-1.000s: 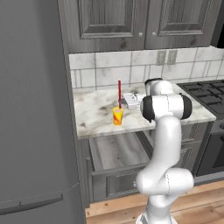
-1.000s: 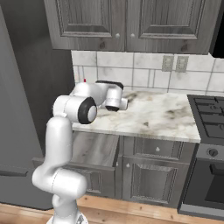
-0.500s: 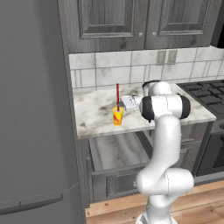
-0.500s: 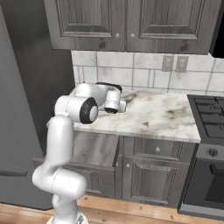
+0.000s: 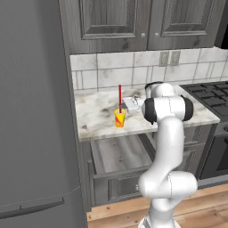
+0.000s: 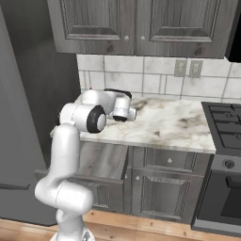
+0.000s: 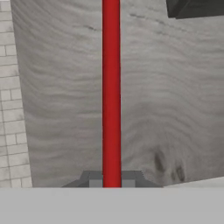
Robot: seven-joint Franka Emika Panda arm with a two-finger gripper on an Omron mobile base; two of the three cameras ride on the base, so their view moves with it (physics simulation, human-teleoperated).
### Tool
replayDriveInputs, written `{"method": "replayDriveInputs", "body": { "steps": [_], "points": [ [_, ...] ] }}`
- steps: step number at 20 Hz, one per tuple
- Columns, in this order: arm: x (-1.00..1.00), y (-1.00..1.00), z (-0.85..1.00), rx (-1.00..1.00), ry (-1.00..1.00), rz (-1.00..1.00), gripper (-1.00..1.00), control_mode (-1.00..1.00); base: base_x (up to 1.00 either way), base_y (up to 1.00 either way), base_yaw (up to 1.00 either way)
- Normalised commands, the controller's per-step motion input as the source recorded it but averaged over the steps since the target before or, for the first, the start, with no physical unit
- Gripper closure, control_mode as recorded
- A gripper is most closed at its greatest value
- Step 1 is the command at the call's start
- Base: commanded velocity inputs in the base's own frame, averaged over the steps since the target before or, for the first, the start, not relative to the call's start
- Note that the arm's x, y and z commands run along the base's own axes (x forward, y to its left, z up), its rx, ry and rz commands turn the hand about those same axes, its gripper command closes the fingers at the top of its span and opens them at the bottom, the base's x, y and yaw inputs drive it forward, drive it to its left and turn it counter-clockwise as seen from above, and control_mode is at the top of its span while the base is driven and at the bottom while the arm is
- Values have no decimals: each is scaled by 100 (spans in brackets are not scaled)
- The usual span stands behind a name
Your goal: Pick up the straw from the right drawer and put it inside the smoothie cup.
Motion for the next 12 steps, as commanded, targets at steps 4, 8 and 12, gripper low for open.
{"method": "replayDriveInputs", "body": {
  "steps": [4,8,12],
  "points": [
    [0,-4,-1,0,0,0,100,-100,0,0,0],
    [0,-11,-8,0,0,0,100,-100,0,0,0],
    [0,-11,-10,0,0,0,100,-100,0,0,0]
  ]
}}
